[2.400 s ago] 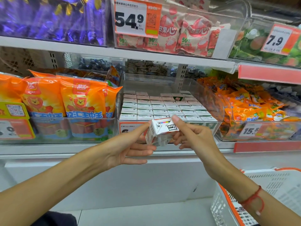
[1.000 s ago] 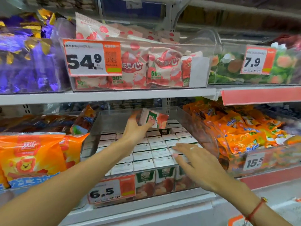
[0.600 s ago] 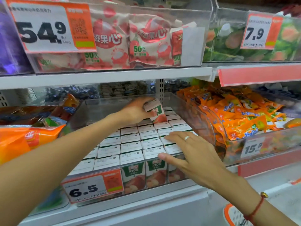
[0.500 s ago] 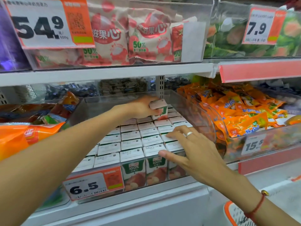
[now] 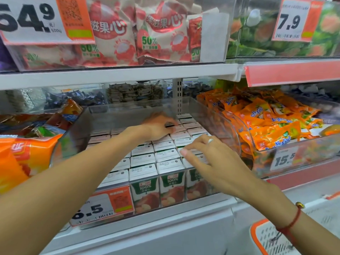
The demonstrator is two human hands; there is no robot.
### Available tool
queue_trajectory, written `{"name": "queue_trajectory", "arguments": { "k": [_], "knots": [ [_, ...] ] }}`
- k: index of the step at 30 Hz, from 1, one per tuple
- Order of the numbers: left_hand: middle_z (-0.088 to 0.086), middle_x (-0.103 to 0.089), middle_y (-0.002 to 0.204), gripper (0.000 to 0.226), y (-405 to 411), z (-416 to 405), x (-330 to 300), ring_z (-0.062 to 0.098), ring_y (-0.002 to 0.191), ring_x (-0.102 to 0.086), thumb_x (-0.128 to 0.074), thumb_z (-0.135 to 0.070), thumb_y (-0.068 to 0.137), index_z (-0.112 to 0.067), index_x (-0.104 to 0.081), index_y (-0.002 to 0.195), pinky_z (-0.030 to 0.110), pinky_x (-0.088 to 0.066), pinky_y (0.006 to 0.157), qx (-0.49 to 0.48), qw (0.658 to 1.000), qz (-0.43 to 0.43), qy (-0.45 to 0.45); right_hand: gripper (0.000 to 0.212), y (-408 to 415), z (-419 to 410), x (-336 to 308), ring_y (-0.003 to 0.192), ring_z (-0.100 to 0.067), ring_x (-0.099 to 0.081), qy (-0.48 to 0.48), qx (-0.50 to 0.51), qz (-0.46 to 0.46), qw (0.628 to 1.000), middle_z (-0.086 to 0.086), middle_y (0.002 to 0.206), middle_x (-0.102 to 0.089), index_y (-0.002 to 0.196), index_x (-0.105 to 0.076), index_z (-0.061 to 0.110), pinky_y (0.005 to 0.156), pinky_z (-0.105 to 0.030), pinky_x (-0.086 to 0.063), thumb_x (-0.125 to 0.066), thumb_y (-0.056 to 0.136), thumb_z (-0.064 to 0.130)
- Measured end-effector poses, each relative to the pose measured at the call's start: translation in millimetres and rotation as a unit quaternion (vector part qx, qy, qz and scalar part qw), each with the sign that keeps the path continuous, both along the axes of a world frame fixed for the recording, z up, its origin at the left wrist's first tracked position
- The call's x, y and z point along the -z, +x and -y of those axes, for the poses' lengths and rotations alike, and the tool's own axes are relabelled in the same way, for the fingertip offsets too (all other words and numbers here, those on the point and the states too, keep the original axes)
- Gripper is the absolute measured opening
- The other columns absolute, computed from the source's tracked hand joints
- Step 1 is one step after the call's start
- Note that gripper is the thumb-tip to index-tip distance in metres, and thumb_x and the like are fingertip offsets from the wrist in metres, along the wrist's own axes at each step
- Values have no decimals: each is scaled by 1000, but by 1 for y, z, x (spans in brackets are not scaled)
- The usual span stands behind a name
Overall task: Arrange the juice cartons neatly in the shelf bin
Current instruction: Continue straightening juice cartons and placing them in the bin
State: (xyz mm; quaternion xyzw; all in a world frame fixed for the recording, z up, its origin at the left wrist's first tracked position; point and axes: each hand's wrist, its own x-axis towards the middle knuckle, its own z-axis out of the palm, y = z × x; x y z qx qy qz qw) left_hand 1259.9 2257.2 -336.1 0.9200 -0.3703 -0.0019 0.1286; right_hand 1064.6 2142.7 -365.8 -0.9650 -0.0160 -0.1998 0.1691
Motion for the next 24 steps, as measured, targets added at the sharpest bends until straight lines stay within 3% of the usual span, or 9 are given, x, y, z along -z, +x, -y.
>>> {"name": "queue_trajectory", "arguments": {
  "k": [3, 5, 9, 12, 14, 16, 20, 24],
  "knots": [
    [-1, -37, 153, 33, 5, 1, 2, 26, 142, -30, -48, -41, 99, -36, -55, 131, 42, -27, 116, 1, 1000, -6, -13, 37, 8, 4, -1, 116, -8, -47, -9, 19, 16, 1000, 11, 120, -57, 117, -62, 33, 77, -27, -36, -36, 97, 50],
    [-2, -41, 151, 32, 8, 2, 0, 24, 140, -33, -47, -39, 100, -32, -58, 129, 32, -25, 113, 12, 999, -19, -39, 31, 10, 5, 3, 114, -5, -45, -26, 35, 27, 999, 14, 119, -57, 116, -62, 36, 69, -25, -30, -38, 98, 45],
    [-3, -46, 147, 28, 20, 4, -4, 21, 138, -37, -52, -34, 99, -27, -61, 124, 33, -26, 115, 25, 998, 8, -61, 32, 9, 4, 11, 108, 0, -42, -54, 43, 49, 996, 20, 115, -55, 115, -61, 38, 58, -9, -23, -34, 100, 45],
    [-1, -43, 149, 28, 31, 9, -4, 21, 135, -41, -58, -34, 96, -27, -61, 122, 31, -30, 110, 29, 998, 20, -54, 39, 8, 3, 12, 105, -1, -44, -70, 51, 66, 994, 20, 112, -56, 113, -61, 39, 57, -11, -24, -26, 99, 47],
    [0, -44, 149, 37, 38, 12, -4, 19, 129, -46, -56, -38, 96, -22, -58, 129, 26, -35, 101, 25, 999, -13, -21, 43, 8, 1, 13, 104, -2, -46, -73, 54, 75, 993, 20, 112, -57, 112, -62, 39, 57, -16, -26, -23, 95, 49],
    [2, -46, 148, 47, 47, 15, -6, 20, 128, -47, -53, -44, 96, -18, -55, 135, 30, -37, 105, 14, 998, -52, 22, 44, 8, 0, 12, 103, -3, -48, -70, 55, 81, 993, 19, 112, -58, 112, -63, 38, 54, -11, -24, -24, 95, 48],
    [-2, -48, 142, 45, 55, 14, -7, 18, 125, -49, -53, -44, 97, -13, -62, 128, 26, -37, 101, 10, 996, -90, 19, 43, 9, 0, 13, 104, -4, -49, -77, 59, 83, 992, 19, 112, -58, 113, -63, 37, 56, -5, -19, -24, 95, 47],
    [9, -61, 130, 38, 49, 10, 2, 26, 112, -59, -52, -32, 98, -3, -66, 117, 41, -46, 101, 53, 995, -70, -47, 41, 8, 0, 13, 103, -4, -50, -74, 60, 86, 992, 19, 112, -58, 111, -63, 38, 55, -6, -20, -26, 95, 47]
  ]
}}
